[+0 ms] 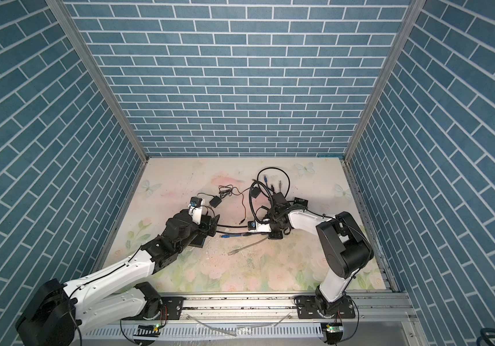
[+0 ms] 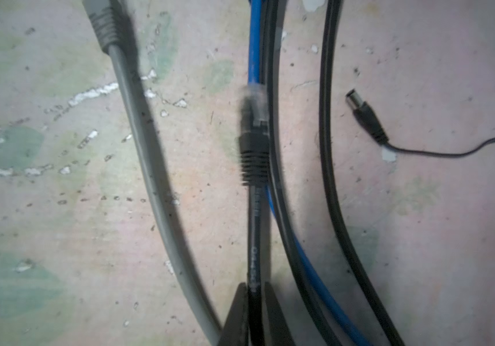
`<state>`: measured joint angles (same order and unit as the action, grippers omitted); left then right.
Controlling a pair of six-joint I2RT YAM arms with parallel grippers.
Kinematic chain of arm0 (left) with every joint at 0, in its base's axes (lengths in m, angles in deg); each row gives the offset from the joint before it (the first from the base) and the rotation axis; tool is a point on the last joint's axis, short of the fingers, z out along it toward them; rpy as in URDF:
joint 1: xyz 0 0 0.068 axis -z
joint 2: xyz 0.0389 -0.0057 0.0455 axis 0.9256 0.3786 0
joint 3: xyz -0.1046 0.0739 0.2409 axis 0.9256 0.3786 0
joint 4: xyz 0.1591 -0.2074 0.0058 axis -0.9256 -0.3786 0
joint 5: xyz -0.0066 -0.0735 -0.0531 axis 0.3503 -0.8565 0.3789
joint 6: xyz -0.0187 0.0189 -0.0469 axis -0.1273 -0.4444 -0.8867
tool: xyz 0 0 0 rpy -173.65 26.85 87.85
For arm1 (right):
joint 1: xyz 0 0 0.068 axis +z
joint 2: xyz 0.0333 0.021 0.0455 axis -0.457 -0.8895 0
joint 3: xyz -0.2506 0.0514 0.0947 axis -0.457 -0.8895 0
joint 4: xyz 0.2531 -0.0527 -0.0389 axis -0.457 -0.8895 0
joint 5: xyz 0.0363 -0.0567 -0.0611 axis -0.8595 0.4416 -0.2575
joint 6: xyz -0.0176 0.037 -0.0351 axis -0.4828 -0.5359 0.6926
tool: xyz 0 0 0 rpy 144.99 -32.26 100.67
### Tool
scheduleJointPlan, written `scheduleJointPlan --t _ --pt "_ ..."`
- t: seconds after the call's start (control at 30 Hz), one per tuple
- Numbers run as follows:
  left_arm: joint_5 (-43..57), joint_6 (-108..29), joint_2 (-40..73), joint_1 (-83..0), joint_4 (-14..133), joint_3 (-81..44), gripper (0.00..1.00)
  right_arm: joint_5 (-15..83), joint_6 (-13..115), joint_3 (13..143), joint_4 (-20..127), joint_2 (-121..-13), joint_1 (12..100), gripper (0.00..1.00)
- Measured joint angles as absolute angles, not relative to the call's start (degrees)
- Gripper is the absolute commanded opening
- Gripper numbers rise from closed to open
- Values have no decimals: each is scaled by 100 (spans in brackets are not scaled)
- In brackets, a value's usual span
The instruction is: Insert the plug into the switch port
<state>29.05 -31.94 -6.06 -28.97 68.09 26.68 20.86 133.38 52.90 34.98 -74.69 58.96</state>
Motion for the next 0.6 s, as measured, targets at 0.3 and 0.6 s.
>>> scheduleJointPlan --t 0.3,0.6 --pt "2835 -2980 -470 -2897 6350 2631 100 1959 13362 4739 4222 -6254 5896 0" --pt "1714 -1876 -472 -2893 6328 2633 100 1845 13364 4357 4928 -5609 5920 0"
